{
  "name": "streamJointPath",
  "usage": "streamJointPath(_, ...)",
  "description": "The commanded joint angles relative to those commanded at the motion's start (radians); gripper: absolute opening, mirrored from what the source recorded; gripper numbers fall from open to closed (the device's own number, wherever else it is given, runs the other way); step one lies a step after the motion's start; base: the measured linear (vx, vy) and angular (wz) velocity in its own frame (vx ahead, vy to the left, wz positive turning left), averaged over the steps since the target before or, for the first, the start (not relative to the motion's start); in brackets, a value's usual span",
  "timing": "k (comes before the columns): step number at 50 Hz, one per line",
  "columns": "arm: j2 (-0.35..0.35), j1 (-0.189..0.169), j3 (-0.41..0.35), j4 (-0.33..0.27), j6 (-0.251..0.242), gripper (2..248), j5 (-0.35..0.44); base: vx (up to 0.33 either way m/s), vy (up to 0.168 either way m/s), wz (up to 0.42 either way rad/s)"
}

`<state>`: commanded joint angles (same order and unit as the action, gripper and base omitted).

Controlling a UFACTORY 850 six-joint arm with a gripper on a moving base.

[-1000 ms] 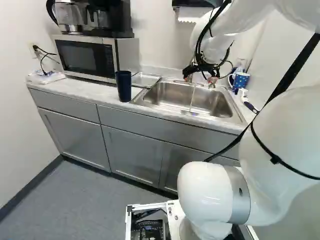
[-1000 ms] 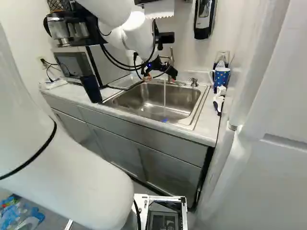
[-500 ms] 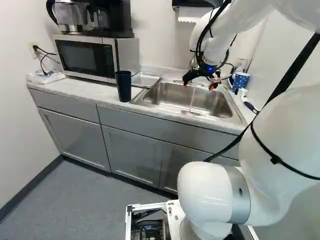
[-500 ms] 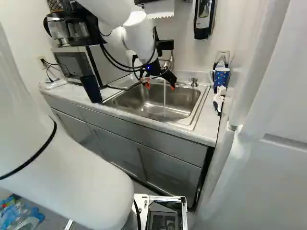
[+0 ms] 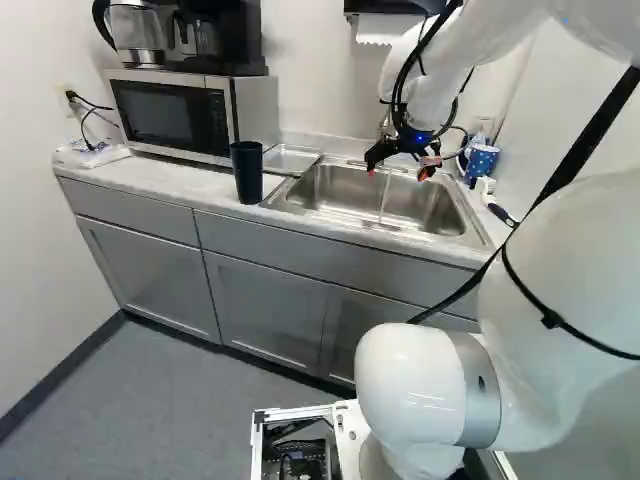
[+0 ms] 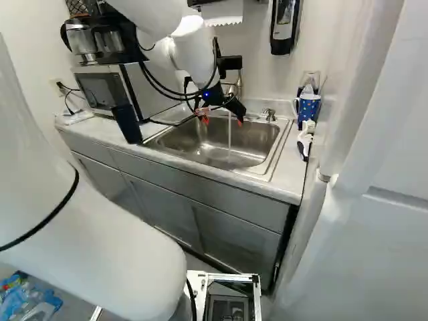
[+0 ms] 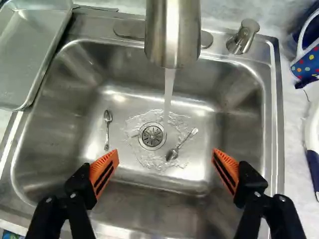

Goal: Rinse the cup and place it in the tray

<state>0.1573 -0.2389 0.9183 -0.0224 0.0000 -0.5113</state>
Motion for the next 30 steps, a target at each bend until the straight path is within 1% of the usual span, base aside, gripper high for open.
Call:
streamJointPath(11, -0.010, 0.032, 0.009, 0.000, 0.000, 247, 0.019, 0.000, 0.000, 0.000)
streamJointPath(30, -0.042, 0.104, 0.039, 0.000, 0.000, 247, 0.083, 0.000, 0.000, 0.000)
